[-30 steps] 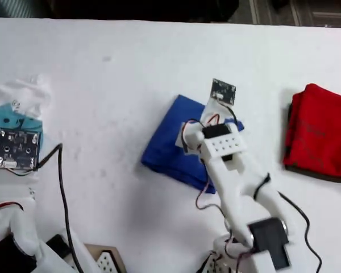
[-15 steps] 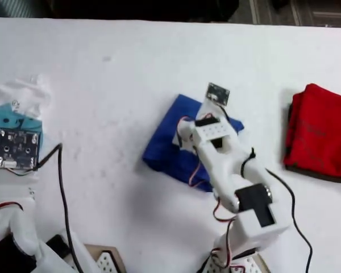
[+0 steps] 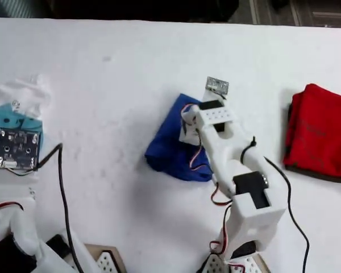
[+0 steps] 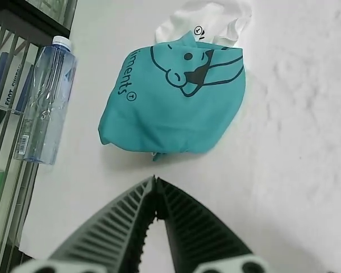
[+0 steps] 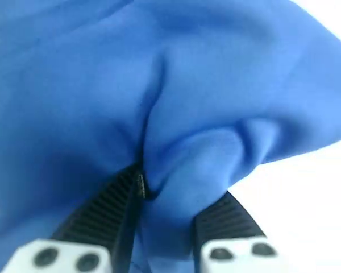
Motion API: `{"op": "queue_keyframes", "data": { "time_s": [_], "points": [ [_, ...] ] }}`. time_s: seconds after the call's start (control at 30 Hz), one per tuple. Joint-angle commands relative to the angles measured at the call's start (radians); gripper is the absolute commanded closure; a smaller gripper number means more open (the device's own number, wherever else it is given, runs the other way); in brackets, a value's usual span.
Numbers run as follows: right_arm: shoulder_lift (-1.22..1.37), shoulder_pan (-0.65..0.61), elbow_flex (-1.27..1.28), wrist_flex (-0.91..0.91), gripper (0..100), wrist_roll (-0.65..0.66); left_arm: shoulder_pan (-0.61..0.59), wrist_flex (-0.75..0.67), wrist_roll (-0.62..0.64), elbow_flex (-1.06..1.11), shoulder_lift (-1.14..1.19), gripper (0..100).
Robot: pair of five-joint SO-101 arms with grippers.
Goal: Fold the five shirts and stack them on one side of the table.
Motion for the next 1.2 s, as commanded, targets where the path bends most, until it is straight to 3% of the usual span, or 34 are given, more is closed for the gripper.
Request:
{"op": "queue_keyframes", "data": {
  "time_s": [0.0, 0.2, 0.37, 0.67, 1.17],
  "points": [
    [-0.142, 0.084, -0.009, 0.058, 98.0, 0.164, 0.005, -0.002, -0.008, -0.032, -0.005, 98],
    [-0.364, 0.28, -0.015, 0.076, 98.0, 0.66, 0.005, -0.002, -0.008, -0.025, -0.005, 98],
    [-0.464, 0.415, -0.068, 0.076, 98.0, 0.844, 0.005, -0.002, -0.008, -0.025, -0.005, 98],
    [-0.484, 0.591, -0.252, 0.07, 98.0, 0.994, 0.005, -0.002, -0.008, -0.025, -0.005, 98],
    [-0.254, 0.819, -0.255, -0.087, 98.0, 1.166, 0.005, -0.002, -0.008, -0.025, -0.005, 98]
  ]
}}
